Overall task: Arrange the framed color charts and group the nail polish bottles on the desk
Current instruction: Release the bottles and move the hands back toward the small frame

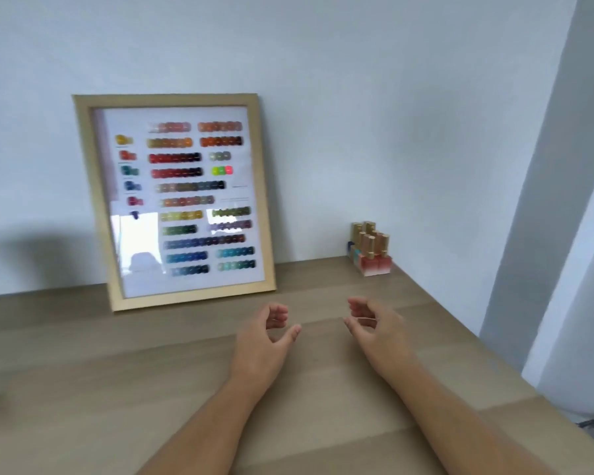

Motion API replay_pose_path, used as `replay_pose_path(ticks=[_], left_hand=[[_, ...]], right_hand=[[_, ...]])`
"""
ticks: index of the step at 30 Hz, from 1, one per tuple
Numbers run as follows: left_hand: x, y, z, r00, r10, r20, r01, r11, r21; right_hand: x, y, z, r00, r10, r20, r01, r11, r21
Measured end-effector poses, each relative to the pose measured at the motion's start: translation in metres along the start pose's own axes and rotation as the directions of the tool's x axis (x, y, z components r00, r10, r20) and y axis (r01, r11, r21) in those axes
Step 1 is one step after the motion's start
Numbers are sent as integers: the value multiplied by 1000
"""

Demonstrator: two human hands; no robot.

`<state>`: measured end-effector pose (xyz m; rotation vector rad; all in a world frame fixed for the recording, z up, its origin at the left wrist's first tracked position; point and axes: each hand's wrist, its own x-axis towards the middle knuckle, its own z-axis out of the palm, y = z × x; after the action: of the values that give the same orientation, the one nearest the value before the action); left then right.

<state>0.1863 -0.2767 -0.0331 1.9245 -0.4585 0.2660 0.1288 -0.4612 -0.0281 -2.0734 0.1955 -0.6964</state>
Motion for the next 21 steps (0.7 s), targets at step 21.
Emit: replay_pose_path(ticks=[21], left_hand=[[-137,-146,-422,717,-197,-668,389,909,151]], right_hand=[[-116,-206,307,832,-222,508,59,946,317]])
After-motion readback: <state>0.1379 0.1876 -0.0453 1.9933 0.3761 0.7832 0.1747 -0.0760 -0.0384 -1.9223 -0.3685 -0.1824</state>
